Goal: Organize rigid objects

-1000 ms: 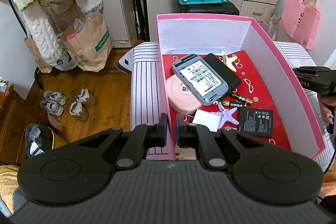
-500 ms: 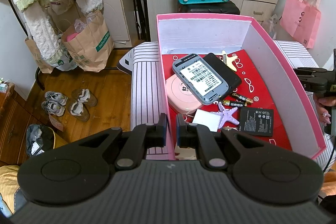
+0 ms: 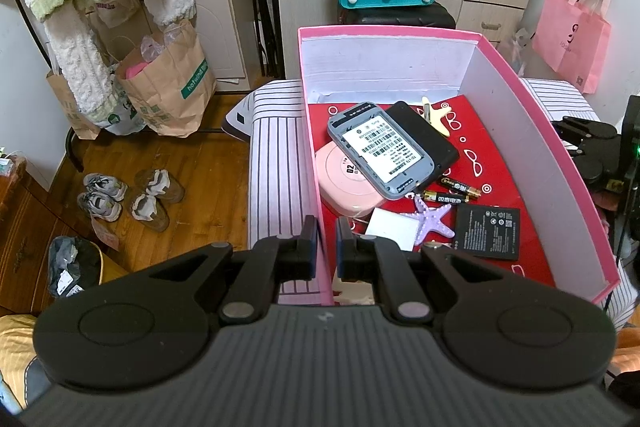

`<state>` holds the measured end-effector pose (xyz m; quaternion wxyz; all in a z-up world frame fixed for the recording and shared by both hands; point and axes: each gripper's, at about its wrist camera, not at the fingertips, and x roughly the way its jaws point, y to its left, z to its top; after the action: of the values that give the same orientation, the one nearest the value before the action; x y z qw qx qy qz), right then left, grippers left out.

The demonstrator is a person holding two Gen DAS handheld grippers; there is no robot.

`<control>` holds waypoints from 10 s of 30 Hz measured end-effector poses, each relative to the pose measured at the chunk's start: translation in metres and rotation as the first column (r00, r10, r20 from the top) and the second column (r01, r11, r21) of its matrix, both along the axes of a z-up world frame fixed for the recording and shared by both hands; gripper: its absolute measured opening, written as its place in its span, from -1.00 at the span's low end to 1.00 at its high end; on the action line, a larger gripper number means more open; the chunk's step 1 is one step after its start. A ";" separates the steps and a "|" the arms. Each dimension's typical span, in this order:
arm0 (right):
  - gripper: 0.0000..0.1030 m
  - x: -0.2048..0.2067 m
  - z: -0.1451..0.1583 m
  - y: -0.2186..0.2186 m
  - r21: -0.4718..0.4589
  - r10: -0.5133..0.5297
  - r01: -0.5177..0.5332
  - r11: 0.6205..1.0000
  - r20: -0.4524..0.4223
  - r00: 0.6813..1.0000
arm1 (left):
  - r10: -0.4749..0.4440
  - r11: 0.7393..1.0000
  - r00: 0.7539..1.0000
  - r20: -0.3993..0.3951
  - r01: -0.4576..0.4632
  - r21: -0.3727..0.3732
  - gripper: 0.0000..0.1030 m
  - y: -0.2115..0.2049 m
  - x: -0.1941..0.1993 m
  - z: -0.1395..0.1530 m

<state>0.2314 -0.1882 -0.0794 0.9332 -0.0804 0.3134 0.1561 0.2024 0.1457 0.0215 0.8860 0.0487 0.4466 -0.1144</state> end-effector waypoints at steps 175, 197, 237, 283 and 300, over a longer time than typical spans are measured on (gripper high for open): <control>-0.91 0.007 0.103 0.075 0.332 0.136 -0.105 0.937 -0.073 0.988 | -0.050 0.997 0.998 -0.044 0.047 -0.058 -0.81 0.009 0.001 -0.004; -0.22 -0.080 0.144 0.047 0.220 0.105 -0.086 0.972 -0.077 0.991 | 0.009 0.999 0.999 0.033 -0.007 -0.049 -0.74 0.008 -0.039 0.031; 0.97 -0.241 0.148 -0.013 0.166 -0.086 0.071 0.984 0.084 0.993 | 0.017 0.983 0.971 0.239 0.027 -0.179 0.72 -0.074 -0.161 0.028; 1.00 -0.289 0.112 -0.010 0.046 -0.458 0.457 0.889 0.136 0.878 | 0.115 0.993 0.925 0.362 -0.115 -0.021 1.00 -0.120 -0.219 0.000; 1.00 -0.287 0.108 -0.012 0.063 -0.462 0.458 0.887 0.144 0.875 | 0.108 0.994 0.924 0.368 -0.111 -0.014 1.00 -0.125 -0.218 -0.006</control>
<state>-0.0560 -0.2001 0.0286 0.9660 -0.0029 0.2480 -0.0728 -0.0161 0.0211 0.0160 0.9588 0.0474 0.2751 -0.0520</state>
